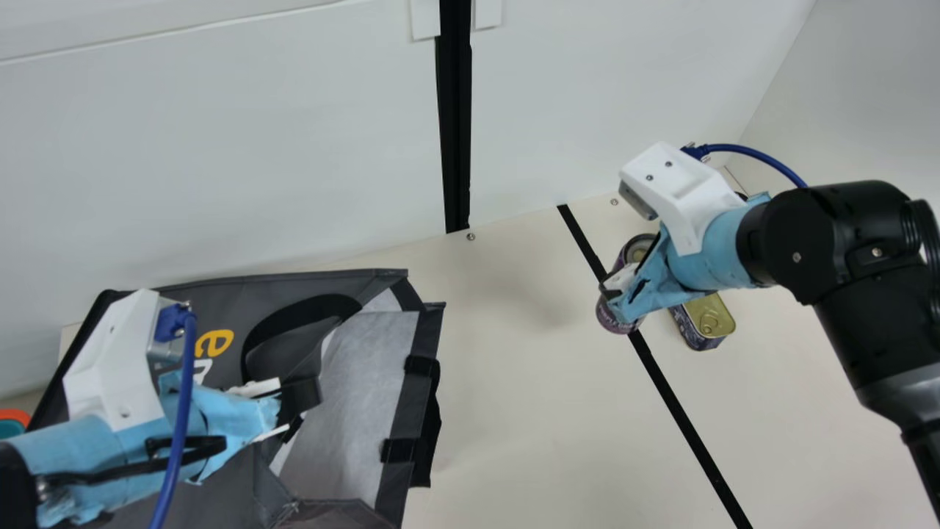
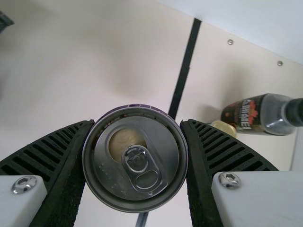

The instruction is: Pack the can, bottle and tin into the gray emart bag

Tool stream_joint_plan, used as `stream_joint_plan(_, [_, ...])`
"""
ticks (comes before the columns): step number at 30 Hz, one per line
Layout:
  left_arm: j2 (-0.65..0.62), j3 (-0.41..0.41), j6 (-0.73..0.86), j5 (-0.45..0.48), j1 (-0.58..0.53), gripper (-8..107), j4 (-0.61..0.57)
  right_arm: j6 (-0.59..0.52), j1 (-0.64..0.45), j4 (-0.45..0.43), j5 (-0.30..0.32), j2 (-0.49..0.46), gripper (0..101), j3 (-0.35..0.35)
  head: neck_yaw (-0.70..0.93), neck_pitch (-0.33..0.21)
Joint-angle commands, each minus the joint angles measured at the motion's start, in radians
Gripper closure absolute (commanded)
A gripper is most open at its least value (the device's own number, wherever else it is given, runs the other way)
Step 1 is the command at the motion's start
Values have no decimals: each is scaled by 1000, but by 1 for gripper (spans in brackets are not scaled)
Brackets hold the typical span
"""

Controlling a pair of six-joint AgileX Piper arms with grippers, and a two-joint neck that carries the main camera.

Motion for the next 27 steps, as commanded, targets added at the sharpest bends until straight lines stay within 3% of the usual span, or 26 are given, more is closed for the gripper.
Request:
stream_joint_plan(1, [0,0,0,0,0,89,0,4,17,6,1,-2,101,3,-1,-23])
stream_joint_plan(27, [0,0,0,0,0,89,0,44,190,90,29,16,101,-18,-1,-23])
